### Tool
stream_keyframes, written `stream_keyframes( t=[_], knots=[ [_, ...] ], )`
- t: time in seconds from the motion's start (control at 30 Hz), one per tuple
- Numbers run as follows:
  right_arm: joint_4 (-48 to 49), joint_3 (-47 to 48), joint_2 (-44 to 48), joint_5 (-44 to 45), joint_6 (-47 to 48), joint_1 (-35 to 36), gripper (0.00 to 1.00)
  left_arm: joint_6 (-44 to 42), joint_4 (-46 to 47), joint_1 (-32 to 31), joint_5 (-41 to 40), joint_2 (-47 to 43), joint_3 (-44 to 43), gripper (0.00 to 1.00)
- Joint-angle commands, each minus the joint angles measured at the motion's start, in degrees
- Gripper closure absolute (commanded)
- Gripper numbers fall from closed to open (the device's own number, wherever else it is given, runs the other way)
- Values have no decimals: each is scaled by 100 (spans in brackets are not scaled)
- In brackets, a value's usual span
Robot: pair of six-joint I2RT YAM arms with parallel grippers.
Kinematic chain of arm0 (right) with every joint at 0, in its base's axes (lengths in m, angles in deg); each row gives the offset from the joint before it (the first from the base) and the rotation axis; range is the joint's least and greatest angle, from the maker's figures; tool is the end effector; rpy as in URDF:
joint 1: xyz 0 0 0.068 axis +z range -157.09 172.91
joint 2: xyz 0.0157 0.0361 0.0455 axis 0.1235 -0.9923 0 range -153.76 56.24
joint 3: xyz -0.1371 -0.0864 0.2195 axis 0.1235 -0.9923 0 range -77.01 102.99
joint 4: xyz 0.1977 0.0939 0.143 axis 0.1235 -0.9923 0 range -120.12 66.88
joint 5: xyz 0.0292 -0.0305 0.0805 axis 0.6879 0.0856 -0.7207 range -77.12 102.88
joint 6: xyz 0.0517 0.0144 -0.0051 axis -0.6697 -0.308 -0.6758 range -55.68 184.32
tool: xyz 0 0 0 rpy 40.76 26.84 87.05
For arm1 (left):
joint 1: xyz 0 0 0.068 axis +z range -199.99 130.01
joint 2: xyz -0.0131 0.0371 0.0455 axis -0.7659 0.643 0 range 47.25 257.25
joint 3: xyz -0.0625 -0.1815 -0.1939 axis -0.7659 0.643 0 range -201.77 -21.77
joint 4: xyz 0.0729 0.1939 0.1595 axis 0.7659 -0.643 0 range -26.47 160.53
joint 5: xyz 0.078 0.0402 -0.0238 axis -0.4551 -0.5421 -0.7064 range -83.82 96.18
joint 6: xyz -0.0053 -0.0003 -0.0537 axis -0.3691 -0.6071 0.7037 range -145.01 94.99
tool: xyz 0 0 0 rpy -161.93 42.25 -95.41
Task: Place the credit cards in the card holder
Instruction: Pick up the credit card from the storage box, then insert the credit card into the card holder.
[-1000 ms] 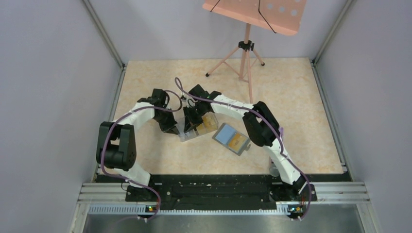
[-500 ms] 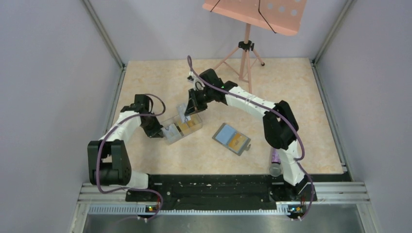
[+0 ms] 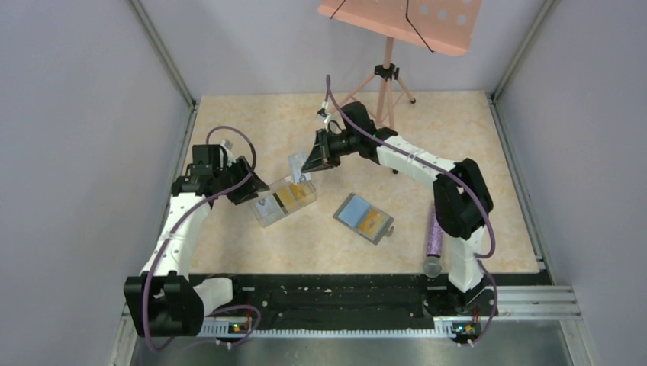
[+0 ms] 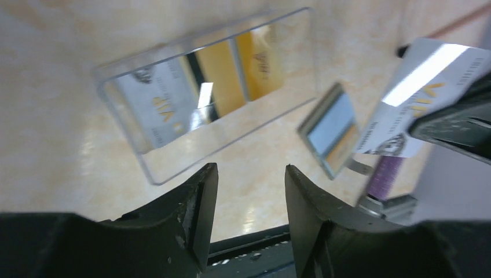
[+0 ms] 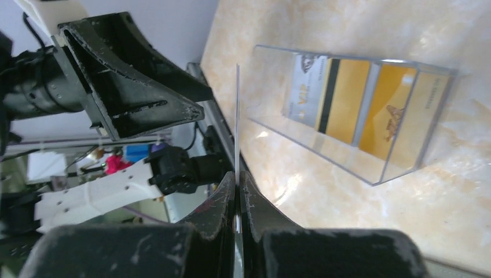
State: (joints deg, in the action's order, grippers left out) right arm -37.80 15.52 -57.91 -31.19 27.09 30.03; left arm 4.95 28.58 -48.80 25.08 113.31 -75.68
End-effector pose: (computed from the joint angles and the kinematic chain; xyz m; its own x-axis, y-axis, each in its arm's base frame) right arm 0.3504 0.2963 0.2610 -0.9087 -0.1425 -0.3925 -0.4154 0.4029 0.8155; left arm 0.2283 -0.0068 0.2745 -0.7867 -0.4889 -0.3769 -0.2570 0.8145 -0.5201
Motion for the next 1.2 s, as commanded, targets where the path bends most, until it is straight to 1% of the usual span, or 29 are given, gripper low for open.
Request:
stream_keyframes(
  t=[0.0,0.1,0.13,0.17,0.27,0.33,0.47,0.5,0.6,0.67,0.7,0.73,0.77,0.8,0.9,0.93,1.0,1.07,1.13,1.17],
  knots=[
    [1111,-315,652,-922,-792,-63,100,245,1160,1,1776,-146,-93,48],
    [2048,-765,883,-1307,-1559,-65,100,777,2110,-85,2650,-179,67,49],
    [2395,-932,952,-1418,-1840,-65,100,939,2430,-92,2798,-225,129,49],
    [2733,-1077,1029,-1497,-2105,-65,100,1115,2951,-93,2971,-267,226,48],
    [3583,-1438,1198,-1653,-2751,-65,100,1890,4053,-173,3444,-307,549,47],
    [4074,-1602,1261,-1697,-3074,-65,100,1995,4303,-318,3528,-288,605,47],
    [4371,-1715,1282,-1733,-3345,-65,100,2015,4384,-540,3538,-236,563,52],
    [4424,-1736,1278,-1728,-3372,-65,100,2045,4426,-598,3571,-196,547,54],
    [4538,-1777,1267,-1711,-3469,-59,100,2103,4502,-743,3579,-113,523,68],
    [4514,-1813,1280,-1681,-3442,-61,100,2123,4503,-777,3505,-132,529,82],
    [4462,-1831,1292,-1637,-3390,-59,100,2136,4503,-778,3468,-155,547,91],
    [4339,-1829,1313,-1600,-3295,-59,97,2133,4488,-778,3426,-183,551,99],
    [4192,-1820,1333,-1550,-3176,-64,92,2122,4421,-778,3378,-208,556,100],
    [3979,-1789,1361,-1481,-2980,-64,86,2100,4370,-778,3335,-228,555,100],
    [2752,-1593,1528,-1123,-2137,-65,65,2040,4247,-778,3293,-277,528,100],
    [2476,-1547,1610,-933,-1915,-72,58,2018,4225,-778,3289,-297,518,100],
    [2220,-1539,1713,-742,-1694,-101,46,2014,4222,-778,3289,-340,522,100],
    [2199,-1628,1805,-657,-1637,-136,37,2034,4217,-778,3304,-380,523,100],
    [2265,-1692,1864,-667,-1630,-161,33,2084,4262,-778,3366,-412,551,100],
    [2294,-1700,1871,-687,-1637,-162,32,2109,4284,-778,3394,-408,563,100]
  ],
)
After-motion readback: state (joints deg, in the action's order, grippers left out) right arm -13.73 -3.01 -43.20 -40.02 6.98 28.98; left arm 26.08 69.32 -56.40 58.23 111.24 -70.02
